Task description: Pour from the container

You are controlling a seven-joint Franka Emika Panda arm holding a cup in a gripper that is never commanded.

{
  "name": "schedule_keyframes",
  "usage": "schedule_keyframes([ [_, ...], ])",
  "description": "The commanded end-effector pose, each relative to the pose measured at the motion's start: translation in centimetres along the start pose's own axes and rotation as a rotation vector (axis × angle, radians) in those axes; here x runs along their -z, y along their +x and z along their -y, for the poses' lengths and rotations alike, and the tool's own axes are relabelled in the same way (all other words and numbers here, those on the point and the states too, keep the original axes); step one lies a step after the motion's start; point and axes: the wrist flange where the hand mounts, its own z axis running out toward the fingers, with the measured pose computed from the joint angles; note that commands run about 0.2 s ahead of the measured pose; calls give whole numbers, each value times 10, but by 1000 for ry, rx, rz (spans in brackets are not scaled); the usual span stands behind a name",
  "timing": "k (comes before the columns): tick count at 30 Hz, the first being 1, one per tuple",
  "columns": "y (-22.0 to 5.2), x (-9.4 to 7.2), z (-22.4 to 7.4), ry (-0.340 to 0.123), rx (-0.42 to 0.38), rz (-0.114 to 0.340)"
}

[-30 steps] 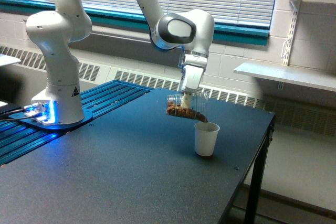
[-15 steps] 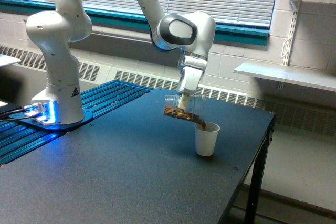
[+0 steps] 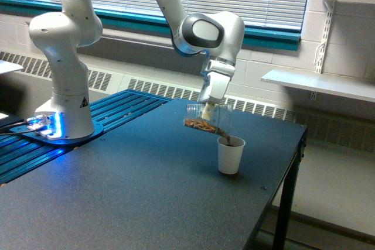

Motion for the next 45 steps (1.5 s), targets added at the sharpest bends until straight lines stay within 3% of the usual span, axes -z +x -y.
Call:
schedule_keyframes([
  [1,3,5,6,-12,48,-2],
  [29,22,17,5,-60,162,65],
  [30,17,15,6,-47,176,104],
  [32,14,15,5,-41,185,123],
  [45,14,18,-1,-25,175,132],
])
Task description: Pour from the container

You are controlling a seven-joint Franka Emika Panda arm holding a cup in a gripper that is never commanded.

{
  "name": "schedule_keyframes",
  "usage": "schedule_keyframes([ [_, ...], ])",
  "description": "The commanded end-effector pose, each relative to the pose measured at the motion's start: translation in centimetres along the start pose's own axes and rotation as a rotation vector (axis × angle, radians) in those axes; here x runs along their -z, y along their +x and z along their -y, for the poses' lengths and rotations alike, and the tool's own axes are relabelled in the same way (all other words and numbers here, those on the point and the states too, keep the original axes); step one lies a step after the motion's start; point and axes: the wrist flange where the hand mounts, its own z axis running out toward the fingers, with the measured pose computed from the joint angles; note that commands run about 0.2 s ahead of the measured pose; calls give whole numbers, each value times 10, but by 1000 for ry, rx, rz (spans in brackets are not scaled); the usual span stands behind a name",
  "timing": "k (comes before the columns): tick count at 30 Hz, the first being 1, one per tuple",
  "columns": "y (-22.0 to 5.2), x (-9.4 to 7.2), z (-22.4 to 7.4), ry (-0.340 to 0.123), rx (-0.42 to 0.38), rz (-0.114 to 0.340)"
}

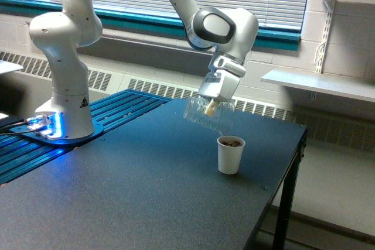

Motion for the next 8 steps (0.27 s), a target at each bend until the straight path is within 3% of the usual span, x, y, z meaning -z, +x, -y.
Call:
schedule_keyframes([
  [1,-1,6,-3,15,25,-4],
  [8,0,11,-9,39,1,-20],
])
